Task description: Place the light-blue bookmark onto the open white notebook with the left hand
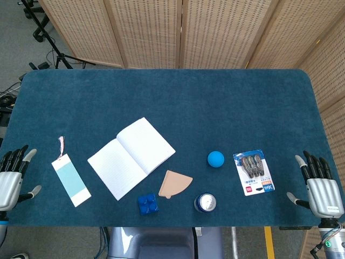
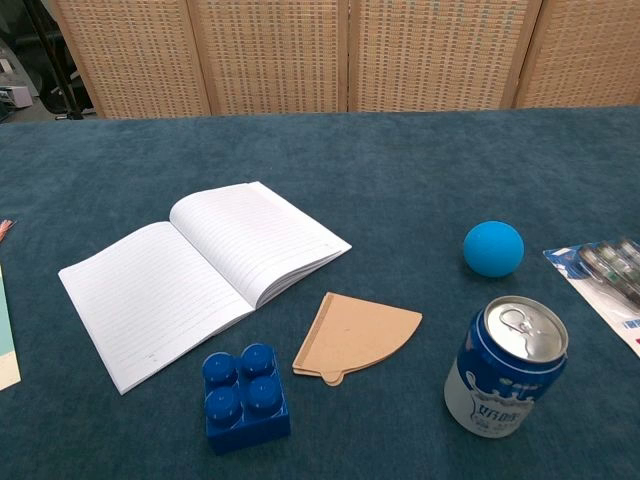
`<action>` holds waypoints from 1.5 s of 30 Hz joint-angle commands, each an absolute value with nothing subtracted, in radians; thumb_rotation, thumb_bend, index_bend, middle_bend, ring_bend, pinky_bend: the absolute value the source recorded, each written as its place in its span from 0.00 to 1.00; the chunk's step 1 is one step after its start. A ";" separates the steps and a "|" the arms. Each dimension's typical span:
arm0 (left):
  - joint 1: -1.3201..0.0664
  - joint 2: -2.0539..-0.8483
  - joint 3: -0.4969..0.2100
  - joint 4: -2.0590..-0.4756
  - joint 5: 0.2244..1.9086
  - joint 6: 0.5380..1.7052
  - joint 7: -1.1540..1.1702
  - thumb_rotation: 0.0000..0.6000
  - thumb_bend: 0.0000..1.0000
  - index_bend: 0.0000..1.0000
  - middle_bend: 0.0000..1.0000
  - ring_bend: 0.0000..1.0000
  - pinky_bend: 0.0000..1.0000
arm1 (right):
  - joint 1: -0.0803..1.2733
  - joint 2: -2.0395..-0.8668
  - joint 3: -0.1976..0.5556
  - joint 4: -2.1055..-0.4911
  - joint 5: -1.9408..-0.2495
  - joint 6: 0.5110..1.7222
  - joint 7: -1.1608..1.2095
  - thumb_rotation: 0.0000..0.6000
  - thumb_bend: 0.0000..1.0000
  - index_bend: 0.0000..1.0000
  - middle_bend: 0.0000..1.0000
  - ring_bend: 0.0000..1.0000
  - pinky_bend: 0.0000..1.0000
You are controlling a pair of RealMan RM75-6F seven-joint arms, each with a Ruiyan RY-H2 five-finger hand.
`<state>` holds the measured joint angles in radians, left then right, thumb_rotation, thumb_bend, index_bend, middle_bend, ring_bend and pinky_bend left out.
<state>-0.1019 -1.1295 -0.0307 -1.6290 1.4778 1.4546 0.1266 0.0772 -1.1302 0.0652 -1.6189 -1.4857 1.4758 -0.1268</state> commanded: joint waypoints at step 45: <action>-0.139 -1.091 -0.010 -1.640 1.532 1.399 0.039 1.00 0.17 0.01 0.00 0.00 0.00 | 0.076 -1.128 0.069 -1.618 -1.476 1.473 -0.122 1.00 0.16 0.00 0.00 0.00 0.00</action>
<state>-0.1268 -1.1068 -0.0169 -1.6435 1.5181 1.4184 0.0621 0.0765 -1.1282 0.0685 -1.6180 -1.4763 1.4730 -0.1218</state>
